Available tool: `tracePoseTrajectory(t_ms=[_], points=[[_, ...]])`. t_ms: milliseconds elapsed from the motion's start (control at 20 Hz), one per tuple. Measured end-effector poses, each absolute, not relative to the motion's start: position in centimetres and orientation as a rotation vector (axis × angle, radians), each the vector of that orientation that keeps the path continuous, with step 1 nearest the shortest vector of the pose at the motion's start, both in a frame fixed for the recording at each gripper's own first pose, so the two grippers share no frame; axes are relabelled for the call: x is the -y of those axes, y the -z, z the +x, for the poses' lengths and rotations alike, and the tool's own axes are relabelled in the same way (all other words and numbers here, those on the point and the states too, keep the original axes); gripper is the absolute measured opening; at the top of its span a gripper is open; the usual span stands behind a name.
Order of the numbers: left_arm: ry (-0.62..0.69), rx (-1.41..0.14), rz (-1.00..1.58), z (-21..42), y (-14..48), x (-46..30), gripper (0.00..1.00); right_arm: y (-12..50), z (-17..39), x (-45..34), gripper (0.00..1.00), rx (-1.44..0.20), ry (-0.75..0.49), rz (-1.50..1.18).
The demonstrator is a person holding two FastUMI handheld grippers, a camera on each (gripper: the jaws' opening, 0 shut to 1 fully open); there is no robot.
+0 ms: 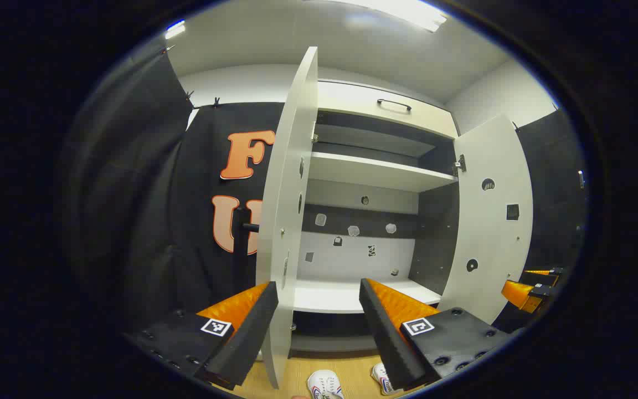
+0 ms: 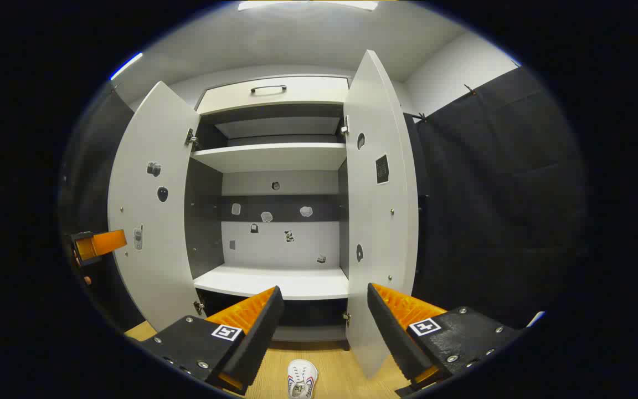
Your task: Grab one shoe with the right hand and put it into the shoe cabinet, grab the other shoe with the left hand and put it into the shoe cabinet; then close the right door with the right hand and the left door with the left hand.
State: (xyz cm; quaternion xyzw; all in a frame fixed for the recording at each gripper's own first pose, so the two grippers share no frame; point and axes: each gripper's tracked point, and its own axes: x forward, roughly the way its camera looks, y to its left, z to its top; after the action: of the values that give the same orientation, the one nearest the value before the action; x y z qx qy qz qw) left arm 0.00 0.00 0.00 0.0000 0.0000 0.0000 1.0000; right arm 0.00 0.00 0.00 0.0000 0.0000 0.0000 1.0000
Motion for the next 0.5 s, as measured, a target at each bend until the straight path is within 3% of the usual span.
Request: tracePoseTrajectory(t_ms=[50, 400, 500], points=[[-0.002, 0.002, -0.001, -0.2, -0.1, 0.1, 0.94, -0.1, -0.1, 0.0, 0.94, 0.001, -0.004, -0.003], [-0.027, 0.013, 0.03, -2.0, -0.4, 0.2, 0.99, 0.4, 0.3, 0.0, 0.94, -0.015, -0.03, 0.031], [-0.038, 0.015, 0.026, -2.3, -0.6, -0.1, 0.94, 0.6, 0.5, -0.2, 0.94, -0.02, -0.038, 0.026]])
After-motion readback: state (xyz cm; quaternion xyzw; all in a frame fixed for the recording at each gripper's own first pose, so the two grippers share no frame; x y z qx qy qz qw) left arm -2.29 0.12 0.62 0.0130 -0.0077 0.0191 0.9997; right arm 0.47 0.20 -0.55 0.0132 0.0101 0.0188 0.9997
